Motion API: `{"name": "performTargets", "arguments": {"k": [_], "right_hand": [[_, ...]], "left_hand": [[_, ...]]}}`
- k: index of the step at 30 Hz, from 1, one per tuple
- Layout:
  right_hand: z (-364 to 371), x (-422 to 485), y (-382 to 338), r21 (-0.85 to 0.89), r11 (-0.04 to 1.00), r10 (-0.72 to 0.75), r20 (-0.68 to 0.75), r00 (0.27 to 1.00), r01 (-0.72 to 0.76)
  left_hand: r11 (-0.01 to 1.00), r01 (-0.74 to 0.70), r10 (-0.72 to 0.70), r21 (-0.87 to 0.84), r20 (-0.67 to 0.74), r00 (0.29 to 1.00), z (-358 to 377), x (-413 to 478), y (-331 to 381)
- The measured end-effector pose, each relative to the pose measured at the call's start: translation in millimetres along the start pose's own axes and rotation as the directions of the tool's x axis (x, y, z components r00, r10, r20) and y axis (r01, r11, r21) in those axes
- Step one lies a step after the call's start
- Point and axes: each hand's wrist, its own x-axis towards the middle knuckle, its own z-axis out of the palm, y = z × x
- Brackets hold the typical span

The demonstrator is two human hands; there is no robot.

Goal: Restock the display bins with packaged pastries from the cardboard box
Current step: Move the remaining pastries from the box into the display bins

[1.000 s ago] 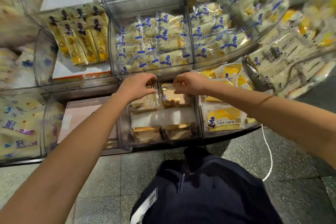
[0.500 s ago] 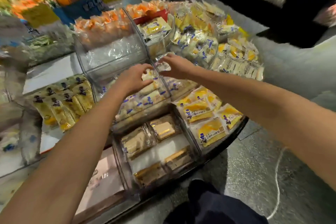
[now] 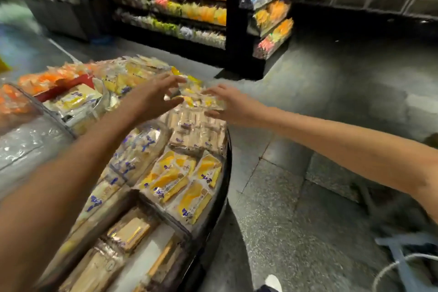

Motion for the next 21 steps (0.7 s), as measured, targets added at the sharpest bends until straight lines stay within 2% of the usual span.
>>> {"name": "performTargets", "arguments": {"k": [4,9,15,21], "right_hand": [[-82.5,-58.6,53.2,-0.027,0.987,0.153,-0.125,0.98,-0.157],[-170.6,-123.2,119.3,-0.083,0.929,0.331,-0.258,0.908,-0.362],[-262.5,-211.2,183.9,-0.124,0.852,0.438,-0.365,0.822,-0.509],[-368.2,-292.0,235.8,-0.124,0.751,0.498,-0.539,0.68,-0.648]], "left_hand": [[0.977,-0.212,0.212,0.011,-0.037,0.977,7.2,73.3,78.2],[0.911,-0.412,0.412,0.015,-0.048,0.91,20.9,158.0,192.8],[0.787,-0.613,0.61,-0.069,-0.056,0.79,50.8,247.0,343.9],[0.653,-0.747,0.725,-0.122,-0.183,0.664,72.4,322.2,495.4]]}}
